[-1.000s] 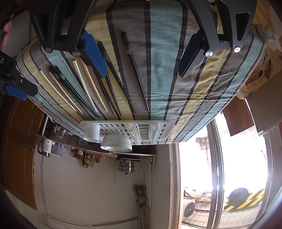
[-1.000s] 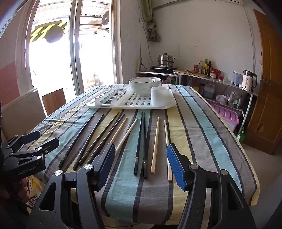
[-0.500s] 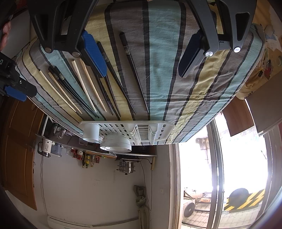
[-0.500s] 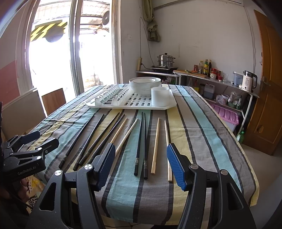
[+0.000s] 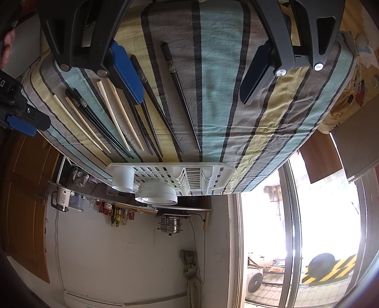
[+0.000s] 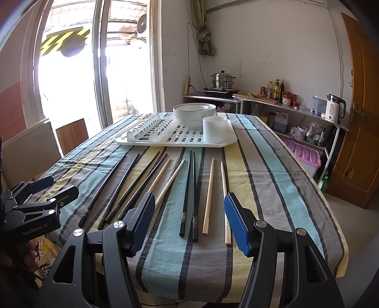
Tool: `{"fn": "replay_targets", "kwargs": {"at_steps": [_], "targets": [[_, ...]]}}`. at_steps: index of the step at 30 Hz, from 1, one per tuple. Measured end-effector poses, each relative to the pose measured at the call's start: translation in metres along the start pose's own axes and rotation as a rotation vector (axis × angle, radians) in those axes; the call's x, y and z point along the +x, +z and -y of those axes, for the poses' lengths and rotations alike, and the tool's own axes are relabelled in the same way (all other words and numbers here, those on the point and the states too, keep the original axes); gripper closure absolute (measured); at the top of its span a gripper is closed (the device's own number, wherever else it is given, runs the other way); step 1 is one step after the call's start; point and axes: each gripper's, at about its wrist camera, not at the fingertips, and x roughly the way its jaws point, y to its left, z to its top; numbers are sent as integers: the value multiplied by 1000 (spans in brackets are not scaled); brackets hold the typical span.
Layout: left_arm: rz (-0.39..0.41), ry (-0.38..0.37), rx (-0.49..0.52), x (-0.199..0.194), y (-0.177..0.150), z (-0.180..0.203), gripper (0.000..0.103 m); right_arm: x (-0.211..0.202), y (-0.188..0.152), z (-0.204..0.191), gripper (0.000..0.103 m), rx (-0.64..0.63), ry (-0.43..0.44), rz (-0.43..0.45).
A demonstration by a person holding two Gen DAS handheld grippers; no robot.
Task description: Organize utensils
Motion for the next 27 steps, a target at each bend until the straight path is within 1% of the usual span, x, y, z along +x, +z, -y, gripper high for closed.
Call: {"fn": "replay_targets", "kwargs": {"at_steps": [27], "targets": [[-4, -9, 9, 0, -3, 5, 19, 2, 0, 1, 42, 2, 0, -2]]}}
